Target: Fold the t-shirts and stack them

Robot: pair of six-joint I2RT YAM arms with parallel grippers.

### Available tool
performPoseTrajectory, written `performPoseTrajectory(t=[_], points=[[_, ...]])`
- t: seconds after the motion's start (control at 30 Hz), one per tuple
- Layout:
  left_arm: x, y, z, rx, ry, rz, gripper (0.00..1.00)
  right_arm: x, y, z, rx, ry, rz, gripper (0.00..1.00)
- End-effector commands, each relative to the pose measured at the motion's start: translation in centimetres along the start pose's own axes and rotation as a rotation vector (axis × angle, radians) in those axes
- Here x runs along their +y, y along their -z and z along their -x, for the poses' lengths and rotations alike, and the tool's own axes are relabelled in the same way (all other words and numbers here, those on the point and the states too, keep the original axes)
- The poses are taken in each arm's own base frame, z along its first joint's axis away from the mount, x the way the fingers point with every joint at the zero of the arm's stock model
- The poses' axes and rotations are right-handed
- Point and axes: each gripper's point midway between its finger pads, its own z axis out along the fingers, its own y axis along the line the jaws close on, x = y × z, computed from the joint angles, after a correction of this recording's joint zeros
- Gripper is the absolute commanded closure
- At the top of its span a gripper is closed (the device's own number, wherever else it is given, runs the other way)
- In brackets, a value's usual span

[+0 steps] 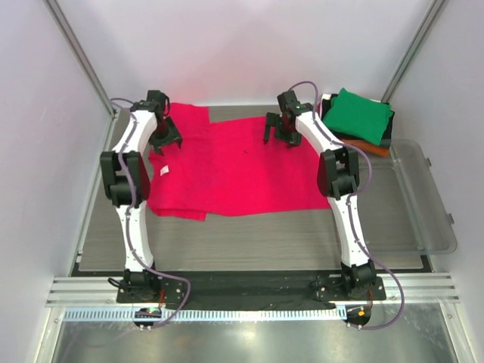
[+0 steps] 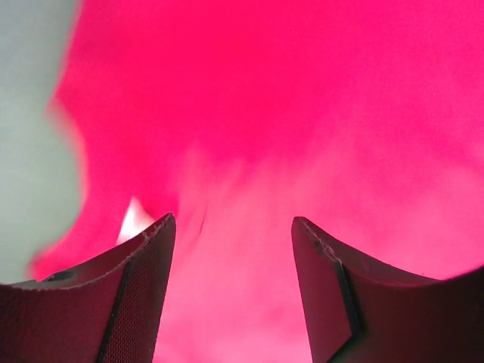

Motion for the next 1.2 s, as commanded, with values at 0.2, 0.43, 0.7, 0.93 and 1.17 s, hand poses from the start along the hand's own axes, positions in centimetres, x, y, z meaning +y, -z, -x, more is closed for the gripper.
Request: performPoseTrajectory(t=[0.2, 0.43, 0.7, 0.93, 1.17], points=[[4.7, 15.7, -5.6, -0.184, -0.013, -0.113, 0.39, 4.7, 14.4, 4.2, -0.176, -0.032, 0.186, 0.00], [7.7, 13.0, -18.4, 0.029, 0.042, -0.211, 0.46, 2.8, 18.9, -5.1, -0.172, -0.067, 0.099, 0.00], [6.2, 11.0, -24.9, 0.040, 0.065, -0.339, 0.46, 2.0, 23.4, -15.7, -0.188, -0.131, 0.206, 0.00], [4.6, 8.6, -26.6, 0.050, -0.007, -0.311, 0.46, 0.1, 24.7, -19.1, -0.206, -0.152, 0.218, 0.00], [3.9, 6.3, -27.5, 0.047, -0.070, -0.240, 0.53, -0.8, 24.7, -20.1, -0.198, -0.156, 0.201, 0.00]])
